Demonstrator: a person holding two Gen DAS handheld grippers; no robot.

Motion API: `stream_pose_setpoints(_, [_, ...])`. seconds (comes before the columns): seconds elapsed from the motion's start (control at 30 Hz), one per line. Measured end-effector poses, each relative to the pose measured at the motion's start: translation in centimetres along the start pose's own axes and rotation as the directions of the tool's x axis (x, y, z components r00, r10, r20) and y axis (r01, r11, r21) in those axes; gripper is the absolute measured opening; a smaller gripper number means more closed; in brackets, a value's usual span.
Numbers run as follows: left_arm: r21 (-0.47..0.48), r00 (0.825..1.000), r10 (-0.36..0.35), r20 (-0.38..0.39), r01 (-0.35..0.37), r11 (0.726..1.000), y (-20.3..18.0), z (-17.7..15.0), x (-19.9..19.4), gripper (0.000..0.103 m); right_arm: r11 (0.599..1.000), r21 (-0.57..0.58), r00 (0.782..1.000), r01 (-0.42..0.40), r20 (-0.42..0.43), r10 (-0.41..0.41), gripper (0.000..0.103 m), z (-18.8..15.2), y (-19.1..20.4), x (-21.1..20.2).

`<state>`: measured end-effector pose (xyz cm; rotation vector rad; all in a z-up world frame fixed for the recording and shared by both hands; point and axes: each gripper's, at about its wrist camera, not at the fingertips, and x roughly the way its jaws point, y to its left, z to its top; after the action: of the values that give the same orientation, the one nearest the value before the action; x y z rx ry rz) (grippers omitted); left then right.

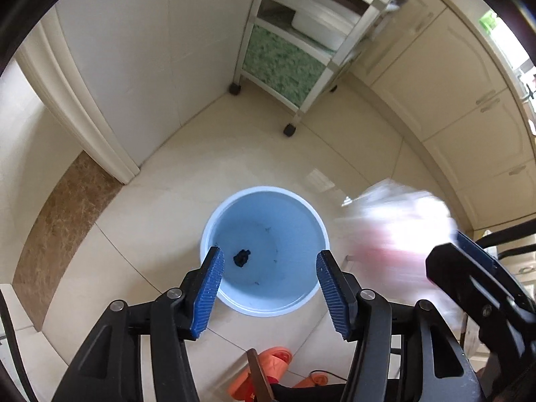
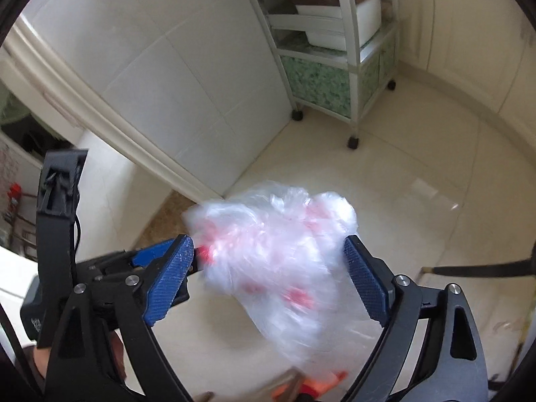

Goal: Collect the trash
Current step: 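Open the left tool over the bin while the right tool releases the clear bag, then move both tools back to the trash pile on the table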

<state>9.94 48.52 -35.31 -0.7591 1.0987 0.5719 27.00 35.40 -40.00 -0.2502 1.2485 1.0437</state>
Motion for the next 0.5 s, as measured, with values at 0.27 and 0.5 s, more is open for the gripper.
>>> stream_pose_setpoints(0.27, [0.069,0.991,-0.030,0.134,0.021,0.997,-2.6,-3.8,-8.8,0.054,0.994,-0.068,0.979,0.089,0.192,-0.075,0.096,-0.6,1.3,-7.3])
stream_pose_setpoints(0.5, [0.241,0.926,-0.142,0.351,0.057,0.969,-9.4,-8.9,-18.9,0.065,0.949,-0.043,0.837,0.314,0.485,-0.255,0.103,-4.0,2.7,-21.7])
